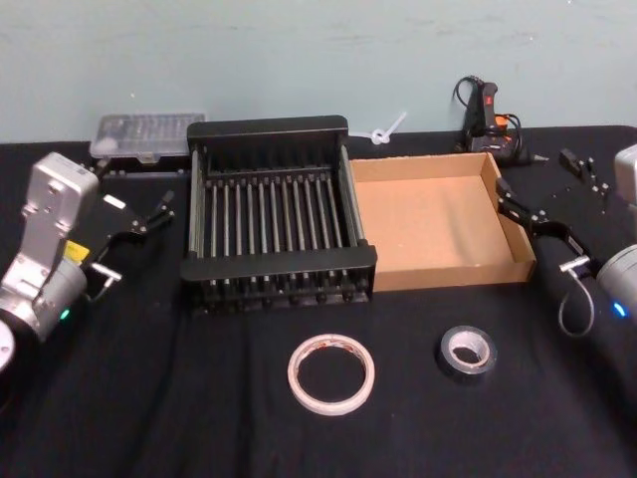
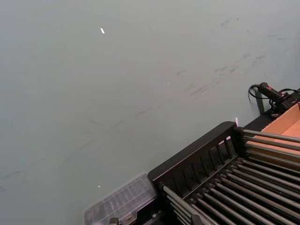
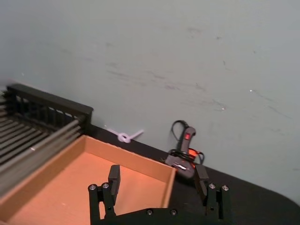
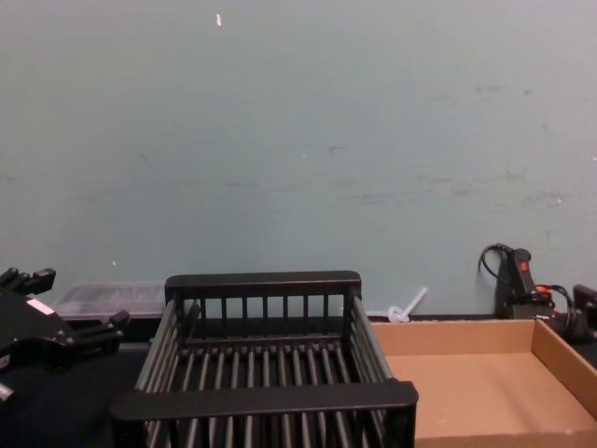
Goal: Pick up the white tape and place it into the black box , Pick up the silver tape and place it into the brown box.
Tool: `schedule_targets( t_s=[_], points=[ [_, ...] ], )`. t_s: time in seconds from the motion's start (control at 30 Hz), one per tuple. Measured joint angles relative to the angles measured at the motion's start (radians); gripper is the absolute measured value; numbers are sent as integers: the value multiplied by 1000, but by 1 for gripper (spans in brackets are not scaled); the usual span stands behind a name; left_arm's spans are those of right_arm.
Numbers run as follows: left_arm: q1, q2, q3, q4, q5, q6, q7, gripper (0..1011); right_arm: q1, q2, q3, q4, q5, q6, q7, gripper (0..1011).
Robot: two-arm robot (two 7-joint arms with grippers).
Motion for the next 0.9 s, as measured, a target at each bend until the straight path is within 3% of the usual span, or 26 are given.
schedule_targets(
  t_s=[0.2,0.4,0.9],
  points=[
    [0,0,0,0,0,0,0,1001,-40,-2,22,-58,45,30,30,1002],
    [0,0,0,0,0,0,0,1002,-96,9,37,-135,87,96,72,1002],
    [0,0,0,0,0,0,0,1001,-238,56,75,-274,124,227,117,1002]
  ],
)
